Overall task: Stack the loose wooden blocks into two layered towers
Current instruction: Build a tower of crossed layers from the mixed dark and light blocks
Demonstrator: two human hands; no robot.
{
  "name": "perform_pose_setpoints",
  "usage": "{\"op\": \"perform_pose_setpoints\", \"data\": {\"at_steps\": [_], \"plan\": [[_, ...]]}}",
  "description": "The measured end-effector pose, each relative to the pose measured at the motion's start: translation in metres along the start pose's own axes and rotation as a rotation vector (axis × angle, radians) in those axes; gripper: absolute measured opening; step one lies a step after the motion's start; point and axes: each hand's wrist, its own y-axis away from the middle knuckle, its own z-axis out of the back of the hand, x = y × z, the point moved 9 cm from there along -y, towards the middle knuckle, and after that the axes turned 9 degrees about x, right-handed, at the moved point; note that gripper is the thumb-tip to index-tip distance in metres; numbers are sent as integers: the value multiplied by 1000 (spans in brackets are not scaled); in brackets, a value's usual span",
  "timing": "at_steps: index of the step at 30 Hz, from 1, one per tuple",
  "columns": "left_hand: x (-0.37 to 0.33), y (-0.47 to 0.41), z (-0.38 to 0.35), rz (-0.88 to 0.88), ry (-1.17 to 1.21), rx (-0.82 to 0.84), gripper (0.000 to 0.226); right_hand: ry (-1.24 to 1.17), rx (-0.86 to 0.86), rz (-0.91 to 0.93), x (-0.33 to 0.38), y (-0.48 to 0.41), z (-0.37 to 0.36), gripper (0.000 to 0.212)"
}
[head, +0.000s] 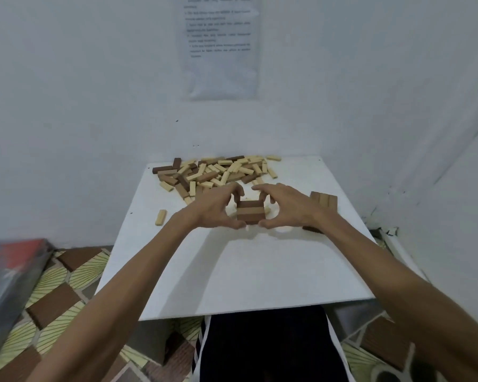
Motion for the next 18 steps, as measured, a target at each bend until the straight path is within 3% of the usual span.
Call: {"op": "perform_pose_setpoints", "data": {"at_steps": [18], "plan": [[-124, -141, -18, -229, -39, 171, 68, -51, -135, -307, -120, 103, 76, 88]]}}
